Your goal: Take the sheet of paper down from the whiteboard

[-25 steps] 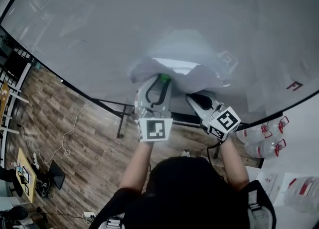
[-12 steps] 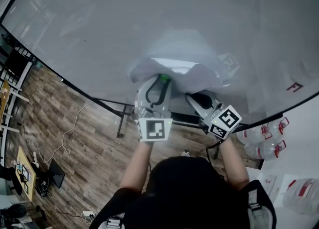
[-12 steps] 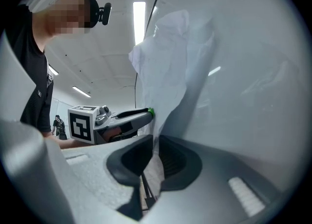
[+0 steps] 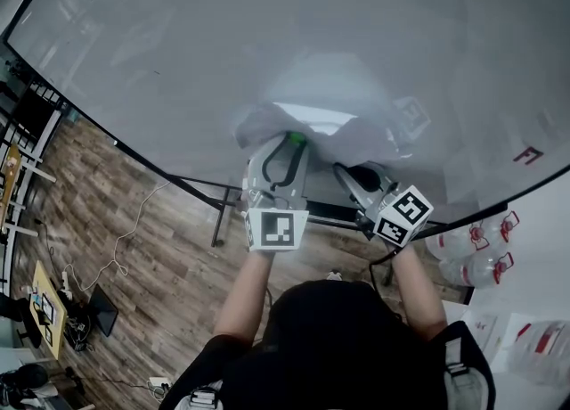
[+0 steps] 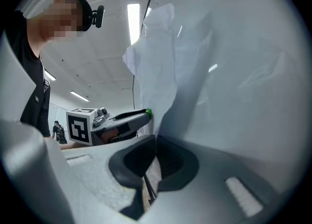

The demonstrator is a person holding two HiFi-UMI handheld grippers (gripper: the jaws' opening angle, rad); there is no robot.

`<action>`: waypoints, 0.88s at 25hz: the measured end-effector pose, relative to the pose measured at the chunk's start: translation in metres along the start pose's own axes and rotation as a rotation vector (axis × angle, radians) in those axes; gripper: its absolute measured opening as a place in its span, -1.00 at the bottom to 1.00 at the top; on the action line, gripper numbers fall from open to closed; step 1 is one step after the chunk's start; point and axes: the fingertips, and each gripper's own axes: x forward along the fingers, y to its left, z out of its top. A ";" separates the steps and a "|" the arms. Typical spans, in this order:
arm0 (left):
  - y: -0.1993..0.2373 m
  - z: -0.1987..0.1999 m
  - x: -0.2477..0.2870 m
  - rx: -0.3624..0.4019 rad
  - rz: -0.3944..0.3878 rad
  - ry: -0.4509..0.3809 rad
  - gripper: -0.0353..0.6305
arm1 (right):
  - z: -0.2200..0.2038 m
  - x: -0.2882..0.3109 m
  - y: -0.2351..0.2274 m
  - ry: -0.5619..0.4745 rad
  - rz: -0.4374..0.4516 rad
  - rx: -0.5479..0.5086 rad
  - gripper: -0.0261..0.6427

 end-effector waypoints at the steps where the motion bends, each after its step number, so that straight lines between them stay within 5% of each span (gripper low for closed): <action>1: 0.000 0.000 0.000 0.000 0.000 -0.001 -0.50 | 0.000 0.000 0.000 0.001 -0.001 0.002 -0.91; 22: 0.009 0.002 -0.015 0.005 -0.003 -0.044 -0.50 | -0.006 0.002 0.002 0.013 -0.029 0.048 -0.91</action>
